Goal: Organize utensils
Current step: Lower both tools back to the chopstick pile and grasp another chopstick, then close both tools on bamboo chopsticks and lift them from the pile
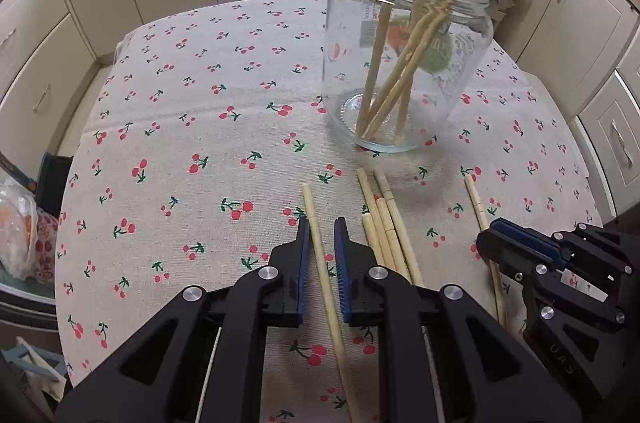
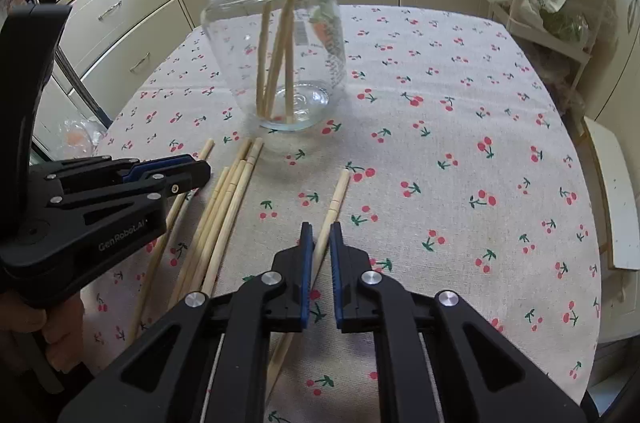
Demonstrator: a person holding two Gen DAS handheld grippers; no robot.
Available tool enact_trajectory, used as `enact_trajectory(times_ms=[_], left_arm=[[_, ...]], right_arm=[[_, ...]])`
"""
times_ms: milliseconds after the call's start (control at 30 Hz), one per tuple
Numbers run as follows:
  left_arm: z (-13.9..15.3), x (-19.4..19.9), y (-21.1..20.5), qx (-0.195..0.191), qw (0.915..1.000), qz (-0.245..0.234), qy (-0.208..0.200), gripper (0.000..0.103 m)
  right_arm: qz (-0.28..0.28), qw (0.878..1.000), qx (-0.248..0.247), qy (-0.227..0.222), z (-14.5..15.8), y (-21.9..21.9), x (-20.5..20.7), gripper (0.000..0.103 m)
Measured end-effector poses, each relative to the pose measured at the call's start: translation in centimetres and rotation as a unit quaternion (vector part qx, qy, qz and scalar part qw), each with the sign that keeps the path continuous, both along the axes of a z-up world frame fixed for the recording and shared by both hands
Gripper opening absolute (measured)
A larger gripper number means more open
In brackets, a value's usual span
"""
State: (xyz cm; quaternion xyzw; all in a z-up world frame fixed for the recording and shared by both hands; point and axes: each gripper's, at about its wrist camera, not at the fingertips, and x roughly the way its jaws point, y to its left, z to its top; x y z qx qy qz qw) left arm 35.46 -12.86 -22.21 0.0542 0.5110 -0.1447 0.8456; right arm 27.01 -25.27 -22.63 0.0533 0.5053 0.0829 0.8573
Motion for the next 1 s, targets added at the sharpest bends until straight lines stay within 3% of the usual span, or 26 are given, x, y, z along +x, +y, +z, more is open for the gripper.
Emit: enact_trajectory(times_ms=[267, 333, 733, 1000], left_arm=[[-0.1, -0.2, -0.7, 0.019, 0.9995, 0.009, -0.024, 0.018], [-0.1, -0.4, -0.6, 0.007, 0.9997, 0.007, -0.023, 0.004], [2.0, -1.5, 2.6, -0.073, 0.9961, 0.015, -0.047, 0.004], [6.1, -2.6, 4.3, -0.135, 0.9847, 0.030, -0.105, 0.004]], right_arm=[[-0.001, 1.000, -0.015, -0.006, -0.1, 0.5, 0.5, 0.009], [-0.002, 1.000, -0.012, -0.006, -0.1, 0.4, 0.4, 0.008], [-0.049, 0.996, 0.070, -0.005, 0.5, -2.1, -1.0, 0.006], [-0.099, 0.984, 0.140, -0.058, 3.6, -4.0, -2.1, 0.006]])
